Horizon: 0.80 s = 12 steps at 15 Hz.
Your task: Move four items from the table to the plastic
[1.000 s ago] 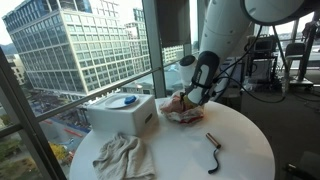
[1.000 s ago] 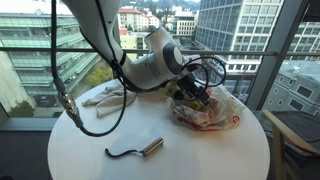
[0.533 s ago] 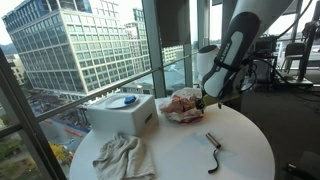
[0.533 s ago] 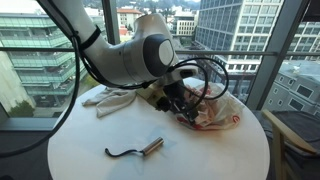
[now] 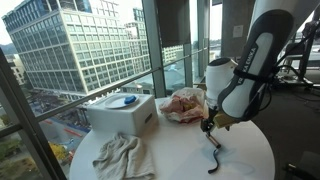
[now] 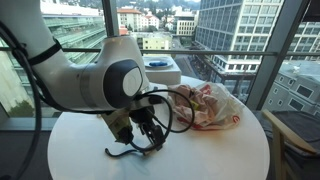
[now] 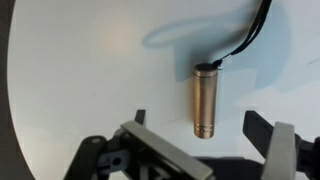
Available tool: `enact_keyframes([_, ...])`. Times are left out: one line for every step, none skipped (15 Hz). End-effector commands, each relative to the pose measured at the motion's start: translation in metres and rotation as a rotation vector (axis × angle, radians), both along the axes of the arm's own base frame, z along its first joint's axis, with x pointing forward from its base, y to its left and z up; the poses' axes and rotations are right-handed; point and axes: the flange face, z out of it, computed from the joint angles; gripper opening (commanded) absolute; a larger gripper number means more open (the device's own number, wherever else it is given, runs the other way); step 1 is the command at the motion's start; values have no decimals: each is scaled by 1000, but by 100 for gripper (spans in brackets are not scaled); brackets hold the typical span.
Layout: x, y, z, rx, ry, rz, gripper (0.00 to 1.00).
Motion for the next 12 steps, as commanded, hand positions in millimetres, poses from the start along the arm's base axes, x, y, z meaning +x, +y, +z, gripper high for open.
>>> enact_keyframes([10, 17, -10, 16, -41, -30, 100])
enact_keyframes([11, 18, -15, 13, -39, -31, 100])
enact_keyframes([11, 17, -22, 2, -32, -33, 100])
enact_keyframes([12, 15, -28, -11, -30, -36, 100])
enact_keyframes([13, 12, -34, -16, -25, -39, 100])
enact_keyframes([13, 10, -39, -28, -21, -39, 100])
enact_keyframes([13, 7, -43, -34, -17, -41, 100])
enact_keyframes([14, 5, -46, -39, -16, -43, 75])
enact_keyframes([15, 2, -49, -44, -12, -44, 72])
enact_keyframes([15, -1, -50, -48, -11, -51, 66])
enact_keyframes([15, -3, -51, -49, -10, -56, 58])
enact_keyframes([15, -5, -52, -48, -9, -63, 49])
